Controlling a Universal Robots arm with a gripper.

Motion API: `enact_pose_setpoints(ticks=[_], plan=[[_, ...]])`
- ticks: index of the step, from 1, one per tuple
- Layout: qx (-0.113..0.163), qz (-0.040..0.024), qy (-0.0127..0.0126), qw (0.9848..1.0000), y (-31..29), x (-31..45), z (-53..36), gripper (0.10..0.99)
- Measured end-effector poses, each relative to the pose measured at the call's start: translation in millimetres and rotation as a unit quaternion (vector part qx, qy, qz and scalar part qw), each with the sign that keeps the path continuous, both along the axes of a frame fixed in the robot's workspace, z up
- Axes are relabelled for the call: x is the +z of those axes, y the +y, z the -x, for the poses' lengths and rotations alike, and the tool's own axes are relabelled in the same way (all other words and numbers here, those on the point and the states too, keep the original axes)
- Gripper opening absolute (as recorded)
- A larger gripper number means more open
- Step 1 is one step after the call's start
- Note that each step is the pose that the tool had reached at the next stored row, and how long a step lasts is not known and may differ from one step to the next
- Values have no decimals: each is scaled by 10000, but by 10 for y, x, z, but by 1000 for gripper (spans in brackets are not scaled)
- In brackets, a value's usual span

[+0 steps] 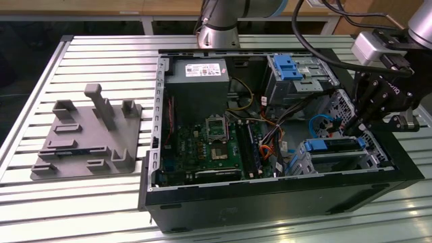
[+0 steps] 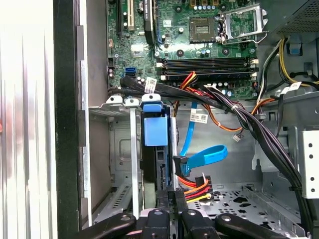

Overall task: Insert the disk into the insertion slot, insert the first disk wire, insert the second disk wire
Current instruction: 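Insert the first disk wire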

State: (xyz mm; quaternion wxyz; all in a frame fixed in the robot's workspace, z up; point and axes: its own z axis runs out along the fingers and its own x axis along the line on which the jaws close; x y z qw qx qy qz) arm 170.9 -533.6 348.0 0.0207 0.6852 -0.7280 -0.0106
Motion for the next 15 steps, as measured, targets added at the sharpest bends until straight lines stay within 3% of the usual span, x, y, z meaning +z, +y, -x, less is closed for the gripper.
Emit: enact_pose_setpoints(ticks=[15], plan=[[0,0,0,10000,-23,-54,0,161]])
